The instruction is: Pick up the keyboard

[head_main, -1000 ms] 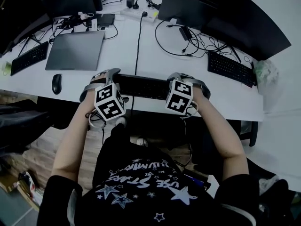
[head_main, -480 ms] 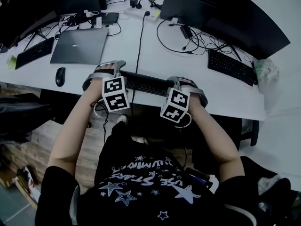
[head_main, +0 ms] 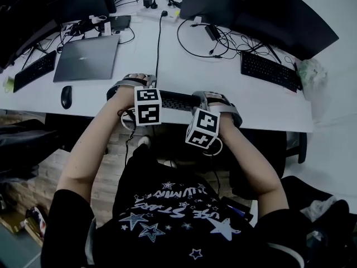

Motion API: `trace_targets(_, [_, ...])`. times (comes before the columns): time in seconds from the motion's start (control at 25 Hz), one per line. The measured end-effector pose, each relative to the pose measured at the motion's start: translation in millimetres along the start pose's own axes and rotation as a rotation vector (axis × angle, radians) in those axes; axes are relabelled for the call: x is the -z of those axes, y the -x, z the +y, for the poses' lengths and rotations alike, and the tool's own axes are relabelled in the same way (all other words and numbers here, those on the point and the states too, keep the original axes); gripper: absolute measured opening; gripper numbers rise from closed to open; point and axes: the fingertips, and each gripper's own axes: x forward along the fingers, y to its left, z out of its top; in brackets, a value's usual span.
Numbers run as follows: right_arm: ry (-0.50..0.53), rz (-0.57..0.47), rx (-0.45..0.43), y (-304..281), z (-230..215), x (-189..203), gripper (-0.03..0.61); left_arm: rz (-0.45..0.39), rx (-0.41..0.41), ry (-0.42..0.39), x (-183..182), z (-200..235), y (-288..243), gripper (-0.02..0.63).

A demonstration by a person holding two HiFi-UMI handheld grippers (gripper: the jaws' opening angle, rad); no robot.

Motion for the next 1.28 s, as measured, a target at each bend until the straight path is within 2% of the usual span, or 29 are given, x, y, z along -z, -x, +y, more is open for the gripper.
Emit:
trace_targets(0.08, [-0.003, 0.004, 0.003, 0.3, 0.4, 0.3, 0.138, 0.009, 0.033, -0.031, -4.6, -6.1, -6.2, 0.517])
trace_targets(0.16, [-0.007, 0.008, 0.003, 0.6, 1.3, 0.6, 0.138, 0.012, 0.017, -0.059, -9.1, -7.7, -10.0, 0.488])
trace_targets(0.2, [-0.011, 0.009, 0.002, 0.8, 1.9, 0.6, 0.138, 0.009, -0.024, -0.073, -11.1, -4.3, -10.7, 0.392])
trace_targets(0.24, [-0.015, 0.009, 0.001, 0.9, 2.5, 0.6, 0.138, 0.004, -0.073, -0.087, -12.9, 0.4, -11.0, 0.209])
trace_targets(0.32, [-0.023, 0.007, 0.001, 1.1, 3.1, 1.0, 0.138, -0.004, -0.123, -0.102, -14.6, 5.3, -12.3, 0.227])
trace_targets(0.4, [-0.023, 0.006, 0.005, 1.4, 3.2, 1.9, 0.138, -0.002, -0.116, -0.105, -15.3, 5.3, -13.9, 0.225])
trace_targets(0.6, [-0.010, -0.012, 0.014, 3.5, 5.5, 0.6, 0.138, 0.033, -0.045, -0.145, -15.7, -0.6, -18.3, 0.206])
trace_targets(0.72, [0.036, -0.027, 0.044, 4.8, 11.7, 2.1, 0.137, 0.036, 0.030, -0.147, -15.8, -14.4, -19.6, 0.153])
trace_targets(0.8, [0.077, -0.025, 0.077, 4.9, 16.5, 3.9, 0.137, 0.038, 0.057, -0.107, -16.2, -24.6, -19.8, 0.104])
trace_targets(0.96, [0.081, -0.040, 0.124, 5.7, 18.8, 3.8, 0.140, 0.014, 0.004, 0.004, -16.6, -27.5, -18.4, 0.085])
trace_targets(1.16, [0.066, -0.082, 0.168, 12.3, 16.9, 5.1, 0.147, 0.022, 0.033, 0.137, -19.0, -41.6, -7.9, 0.081])
trace_targets(1.28, [0.071, -0.107, 0.200, 18.9, 13.3, 7.0, 0.159, 0.029, 0.013, 0.205, -23.9, -47.4, -1.9, 0.081])
